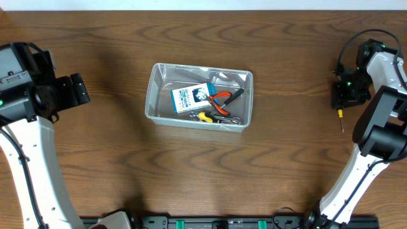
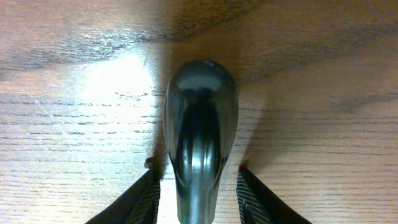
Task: Pack container
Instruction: 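Lower and close the right gripper on the black screwdriver handle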
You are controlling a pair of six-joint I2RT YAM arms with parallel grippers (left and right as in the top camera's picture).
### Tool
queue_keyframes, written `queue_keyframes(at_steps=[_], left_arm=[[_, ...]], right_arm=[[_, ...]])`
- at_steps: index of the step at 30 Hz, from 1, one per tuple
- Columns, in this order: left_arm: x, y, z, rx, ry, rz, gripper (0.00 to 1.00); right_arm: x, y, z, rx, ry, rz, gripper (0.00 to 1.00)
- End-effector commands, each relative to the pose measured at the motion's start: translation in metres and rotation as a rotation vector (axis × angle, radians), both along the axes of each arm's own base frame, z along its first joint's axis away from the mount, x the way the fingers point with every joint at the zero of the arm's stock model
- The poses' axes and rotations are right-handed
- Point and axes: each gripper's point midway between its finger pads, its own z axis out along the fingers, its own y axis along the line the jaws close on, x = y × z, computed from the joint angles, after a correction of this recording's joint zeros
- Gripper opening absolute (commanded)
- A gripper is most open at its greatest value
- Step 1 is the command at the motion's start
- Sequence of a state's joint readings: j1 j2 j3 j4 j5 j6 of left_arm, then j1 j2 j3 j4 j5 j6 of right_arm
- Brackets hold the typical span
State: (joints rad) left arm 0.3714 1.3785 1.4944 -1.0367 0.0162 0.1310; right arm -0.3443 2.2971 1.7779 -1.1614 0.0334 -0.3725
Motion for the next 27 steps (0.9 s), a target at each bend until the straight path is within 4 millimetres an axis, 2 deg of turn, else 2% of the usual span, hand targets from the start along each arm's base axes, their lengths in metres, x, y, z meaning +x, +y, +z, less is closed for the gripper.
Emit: queue_keyframes(at_steps=[1, 5, 8, 18, 22, 27], left_arm=[[-0.002, 0.001, -0.004, -0.001, 0.012, 0.000, 0.98], [-0.002, 0.001, -0.004, -0.001, 0.012, 0.000, 0.98], [-0.002, 0.001, -0.004, -0.001, 0.012, 0.000, 0.98], [-0.002, 0.001, -0.004, -0.001, 0.012, 0.000, 0.98], [-0.002, 0.001, -0.004, -0.001, 0.012, 0.000, 0.98], [-0.002, 0.001, -0.004, -0.001, 0.012, 0.000, 0.98]], right_arm=[[-0.004, 0.011, -0.019, 0.057, 0.033, -0.002, 0.39], [-0.004, 0.012, -0.019, 0.057, 0.035, -0.002, 0.25], [-0.004, 0.012, -0.019, 0.057, 0.036, -0.003, 0.11], [-0.004, 0.012, -0.019, 0.059, 0.035, -0.010, 0.08], [-0.004, 0.012, -0.019, 0.061, 0.034, -0.014, 0.01], [0.002, 0.026, -0.012, 0.124, 0.003, -0.024, 0.01]])
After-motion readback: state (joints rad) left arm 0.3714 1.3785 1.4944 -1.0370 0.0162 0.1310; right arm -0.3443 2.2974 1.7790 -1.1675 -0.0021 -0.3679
